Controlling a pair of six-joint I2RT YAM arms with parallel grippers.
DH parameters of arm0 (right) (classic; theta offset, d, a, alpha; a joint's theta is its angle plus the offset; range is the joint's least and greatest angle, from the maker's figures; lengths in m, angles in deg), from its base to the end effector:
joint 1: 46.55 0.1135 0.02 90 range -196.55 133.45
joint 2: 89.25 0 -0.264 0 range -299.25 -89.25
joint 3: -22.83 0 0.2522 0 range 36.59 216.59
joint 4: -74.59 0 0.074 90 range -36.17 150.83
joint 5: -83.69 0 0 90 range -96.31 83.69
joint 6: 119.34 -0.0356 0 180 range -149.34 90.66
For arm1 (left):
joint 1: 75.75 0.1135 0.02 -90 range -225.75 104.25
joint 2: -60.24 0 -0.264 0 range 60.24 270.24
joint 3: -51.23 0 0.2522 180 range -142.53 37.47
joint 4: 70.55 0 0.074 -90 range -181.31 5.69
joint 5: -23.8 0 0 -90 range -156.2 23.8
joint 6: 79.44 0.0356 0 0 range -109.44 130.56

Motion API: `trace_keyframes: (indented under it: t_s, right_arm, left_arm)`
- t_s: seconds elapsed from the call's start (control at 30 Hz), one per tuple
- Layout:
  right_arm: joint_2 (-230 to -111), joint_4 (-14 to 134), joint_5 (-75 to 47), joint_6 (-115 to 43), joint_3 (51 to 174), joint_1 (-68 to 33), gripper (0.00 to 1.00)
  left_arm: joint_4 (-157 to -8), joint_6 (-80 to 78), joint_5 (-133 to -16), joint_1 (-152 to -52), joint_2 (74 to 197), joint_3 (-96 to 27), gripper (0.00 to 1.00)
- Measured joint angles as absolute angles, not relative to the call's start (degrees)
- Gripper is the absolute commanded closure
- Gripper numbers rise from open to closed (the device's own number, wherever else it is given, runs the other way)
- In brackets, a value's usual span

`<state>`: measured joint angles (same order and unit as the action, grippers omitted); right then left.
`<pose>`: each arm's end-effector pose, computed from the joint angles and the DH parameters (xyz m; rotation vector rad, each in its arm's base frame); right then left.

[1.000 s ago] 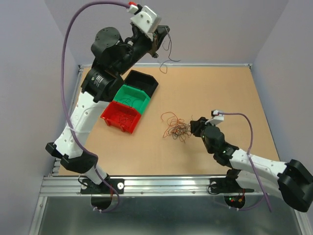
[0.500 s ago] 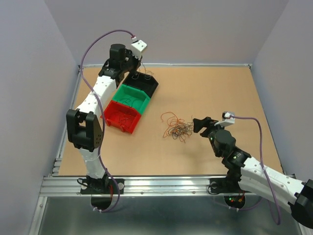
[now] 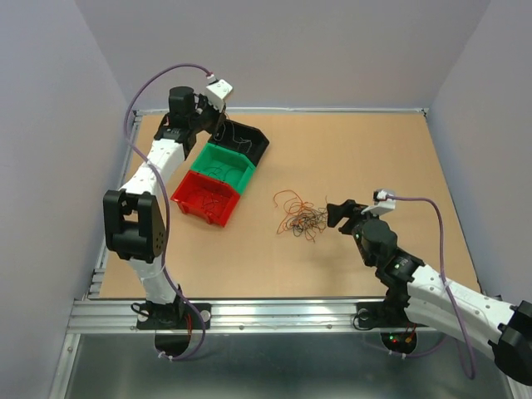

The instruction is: Untangle the cables

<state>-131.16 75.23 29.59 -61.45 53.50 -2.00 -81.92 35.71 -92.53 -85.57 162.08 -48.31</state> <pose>0.1372 0.1058 0.2218 0.2672 1.7196 0.4382 0.4201 -0.0887 0.3367 0.8375 1.5817 -0.2235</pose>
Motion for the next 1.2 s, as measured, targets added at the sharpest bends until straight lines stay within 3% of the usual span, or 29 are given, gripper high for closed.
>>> trace_keyframes:
  t_s: [0.7, 1.2]
  right_arm:
    - [-130.48, 75.12, 27.65, -61.10, 53.46, -2.00, 0.22]
    - [-129.30, 74.92, 25.99, -61.04, 53.46, -2.00, 0.22]
  left_arm:
    - [-78.95, 33.83, -94.91, -84.24, 146.67, -46.71, 1.00]
    - [-77.37, 35.64, -94.89, -84.24, 154.56, -36.13, 1.00]
